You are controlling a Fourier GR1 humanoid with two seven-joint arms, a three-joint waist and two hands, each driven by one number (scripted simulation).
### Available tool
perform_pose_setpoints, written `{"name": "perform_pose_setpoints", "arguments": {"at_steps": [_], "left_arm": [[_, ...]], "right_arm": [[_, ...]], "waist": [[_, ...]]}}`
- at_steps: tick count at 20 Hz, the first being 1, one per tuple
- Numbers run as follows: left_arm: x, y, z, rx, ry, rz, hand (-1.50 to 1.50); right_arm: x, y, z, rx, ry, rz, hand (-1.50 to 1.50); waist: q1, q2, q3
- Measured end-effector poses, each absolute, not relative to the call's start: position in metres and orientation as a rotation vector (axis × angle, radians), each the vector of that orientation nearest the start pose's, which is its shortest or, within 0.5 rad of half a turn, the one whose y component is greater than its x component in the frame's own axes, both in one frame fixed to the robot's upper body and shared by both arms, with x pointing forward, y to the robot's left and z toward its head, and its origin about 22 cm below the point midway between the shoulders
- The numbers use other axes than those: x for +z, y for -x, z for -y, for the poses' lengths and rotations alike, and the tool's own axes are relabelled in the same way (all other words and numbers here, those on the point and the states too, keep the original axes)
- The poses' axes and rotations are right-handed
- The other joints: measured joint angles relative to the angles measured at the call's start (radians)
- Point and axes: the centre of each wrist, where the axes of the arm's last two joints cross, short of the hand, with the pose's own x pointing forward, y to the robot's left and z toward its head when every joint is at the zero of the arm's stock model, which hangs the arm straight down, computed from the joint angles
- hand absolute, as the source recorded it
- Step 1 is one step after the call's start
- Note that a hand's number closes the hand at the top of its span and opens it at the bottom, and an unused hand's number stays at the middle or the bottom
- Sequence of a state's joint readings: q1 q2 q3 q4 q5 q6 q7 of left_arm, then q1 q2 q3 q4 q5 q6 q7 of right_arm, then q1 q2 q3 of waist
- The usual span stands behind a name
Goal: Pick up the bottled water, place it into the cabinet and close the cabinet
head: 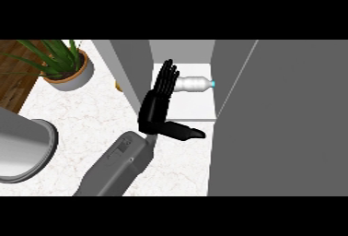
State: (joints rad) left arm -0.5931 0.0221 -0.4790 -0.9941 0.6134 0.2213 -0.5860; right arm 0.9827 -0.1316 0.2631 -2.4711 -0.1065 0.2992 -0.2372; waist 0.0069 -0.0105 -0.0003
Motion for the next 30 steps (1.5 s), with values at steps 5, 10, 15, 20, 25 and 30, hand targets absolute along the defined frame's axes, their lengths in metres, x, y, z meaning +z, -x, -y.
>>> {"name": "perform_pose_setpoints", "arguments": {"at_steps": [5, 10, 15, 20, 25, 30], "left_arm": [[0.012, -0.298, -0.088, 0.015, 0.566, 1.866, 1.50], [0.007, -0.268, -0.116, 0.028, 0.567, 1.839, 1.50], [0.007, -0.244, -0.154, 0.058, 0.532, 1.842, -1.50], [0.014, -0.224, -0.187, 0.100, 0.480, 1.862, -1.50], [0.021, -0.211, -0.224, 0.164, 0.463, 1.857, -1.50], [0.026, -0.198, -0.251, 0.213, 0.463, 1.849, -1.50]], "right_arm": [[0.104, -0.034, 0.239, 0.193, -0.268, 1.775, 1.50], [0.107, -0.032, 0.242, 0.346, -0.351, 1.730, 1.50], [0.109, -0.029, 0.236, 0.446, -0.493, 1.680, 1.50], [0.110, -0.030, 0.227, 0.490, -0.603, 1.687, 1.50], [0.111, -0.028, 0.218, 0.521, -0.698, 1.642, 1.50], [0.113, -0.032, 0.209, 0.590, -0.767, 1.619, 1.50]], "waist": [[0.004, 0.000, 0.000], [0.003, -0.001, -0.001], [0.003, -0.001, -0.001], [-0.002, -0.004, -0.002], [-0.001, -0.005, -0.004], [0.016, -0.007, -0.008]]}}
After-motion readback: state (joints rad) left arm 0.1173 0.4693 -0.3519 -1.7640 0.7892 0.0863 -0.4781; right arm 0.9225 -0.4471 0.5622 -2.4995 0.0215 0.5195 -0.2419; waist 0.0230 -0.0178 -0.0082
